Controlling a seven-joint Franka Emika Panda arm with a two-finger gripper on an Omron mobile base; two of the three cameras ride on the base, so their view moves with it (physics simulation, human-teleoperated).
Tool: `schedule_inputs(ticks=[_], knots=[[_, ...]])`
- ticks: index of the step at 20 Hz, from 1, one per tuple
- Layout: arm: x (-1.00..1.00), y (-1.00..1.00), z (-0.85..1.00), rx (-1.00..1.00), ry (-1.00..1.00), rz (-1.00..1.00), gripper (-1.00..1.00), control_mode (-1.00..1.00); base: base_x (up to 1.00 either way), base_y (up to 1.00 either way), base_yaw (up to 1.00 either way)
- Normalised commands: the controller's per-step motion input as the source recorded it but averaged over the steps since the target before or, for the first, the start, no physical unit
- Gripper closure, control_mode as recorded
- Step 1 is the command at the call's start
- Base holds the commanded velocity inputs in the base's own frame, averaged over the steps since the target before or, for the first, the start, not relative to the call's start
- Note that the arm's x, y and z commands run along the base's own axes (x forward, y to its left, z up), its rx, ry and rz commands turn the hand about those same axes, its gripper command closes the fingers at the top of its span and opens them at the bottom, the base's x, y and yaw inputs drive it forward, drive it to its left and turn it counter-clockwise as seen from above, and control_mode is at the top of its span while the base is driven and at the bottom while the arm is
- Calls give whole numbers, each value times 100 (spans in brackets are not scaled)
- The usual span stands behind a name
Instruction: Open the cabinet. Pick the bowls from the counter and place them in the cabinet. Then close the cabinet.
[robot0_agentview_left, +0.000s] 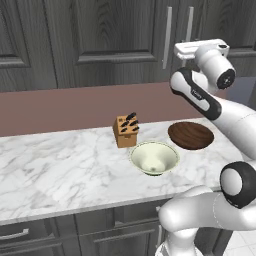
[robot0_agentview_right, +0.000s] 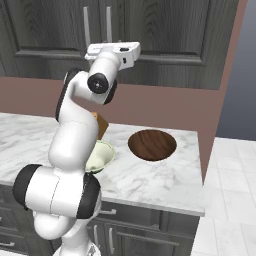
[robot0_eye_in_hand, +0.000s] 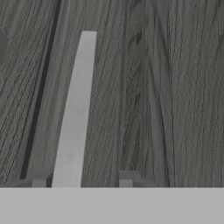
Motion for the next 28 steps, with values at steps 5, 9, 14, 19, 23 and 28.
schedule_inputs(ticks=[5,9,14,19,23,28], knots=[[65,0,0,0,5,0,-100,-100,0,0,0],[63,9,0,0,7,0,100,-100,0,0,0],[53,32,0,-1,4,-2,100,-100,0,0,0],[60,46,0,-2,4,-6,100,-100,0,0,0],[58,7,0,0,9,-2,100,-100,0,0,0],[16,5,0,0,23,0,100,-100,0,0,0]])
